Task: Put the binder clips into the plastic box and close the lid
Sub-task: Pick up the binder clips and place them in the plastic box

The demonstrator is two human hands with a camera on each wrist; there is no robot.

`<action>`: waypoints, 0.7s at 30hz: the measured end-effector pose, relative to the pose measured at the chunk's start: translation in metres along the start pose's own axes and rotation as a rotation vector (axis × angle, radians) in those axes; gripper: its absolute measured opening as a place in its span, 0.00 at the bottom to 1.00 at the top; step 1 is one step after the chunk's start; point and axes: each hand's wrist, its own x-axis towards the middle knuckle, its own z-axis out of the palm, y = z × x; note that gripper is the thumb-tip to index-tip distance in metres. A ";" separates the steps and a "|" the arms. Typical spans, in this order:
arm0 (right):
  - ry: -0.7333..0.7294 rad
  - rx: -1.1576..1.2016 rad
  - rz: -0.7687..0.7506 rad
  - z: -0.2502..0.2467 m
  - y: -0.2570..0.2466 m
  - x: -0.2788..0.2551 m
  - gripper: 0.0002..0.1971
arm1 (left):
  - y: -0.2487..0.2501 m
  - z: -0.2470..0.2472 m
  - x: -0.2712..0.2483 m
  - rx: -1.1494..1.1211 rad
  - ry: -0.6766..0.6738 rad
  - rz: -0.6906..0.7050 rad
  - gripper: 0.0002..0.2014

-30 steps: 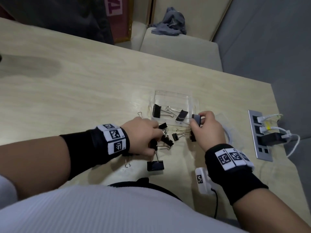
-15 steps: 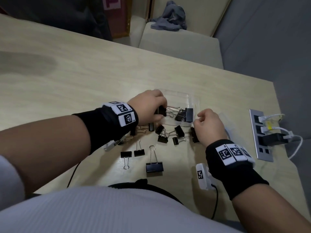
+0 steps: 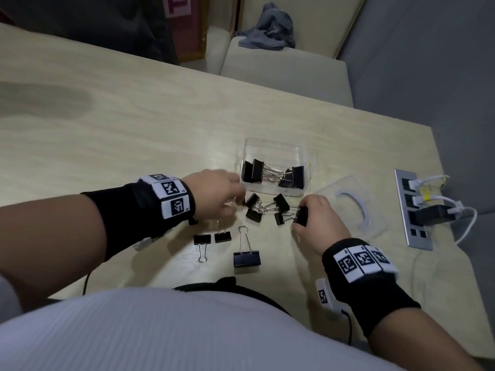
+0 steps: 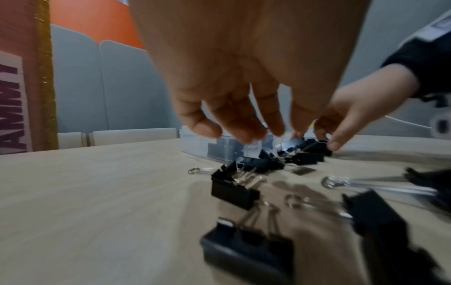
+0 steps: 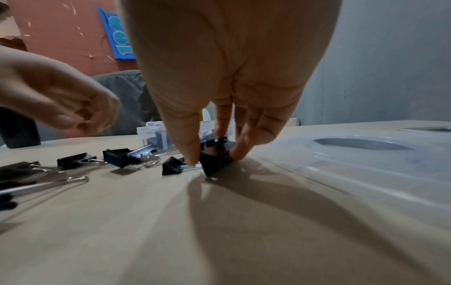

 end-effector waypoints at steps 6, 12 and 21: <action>-0.008 0.005 -0.017 0.001 0.000 -0.003 0.22 | 0.007 0.028 -0.024 0.223 -0.352 0.131 0.31; 0.030 0.174 -0.107 -0.007 0.003 -0.008 0.16 | 0.012 0.034 -0.022 0.163 -0.241 0.069 0.19; 0.208 0.450 -0.090 -0.032 -0.003 0.013 0.12 | 0.000 0.008 -0.009 -0.092 -0.156 -0.003 0.08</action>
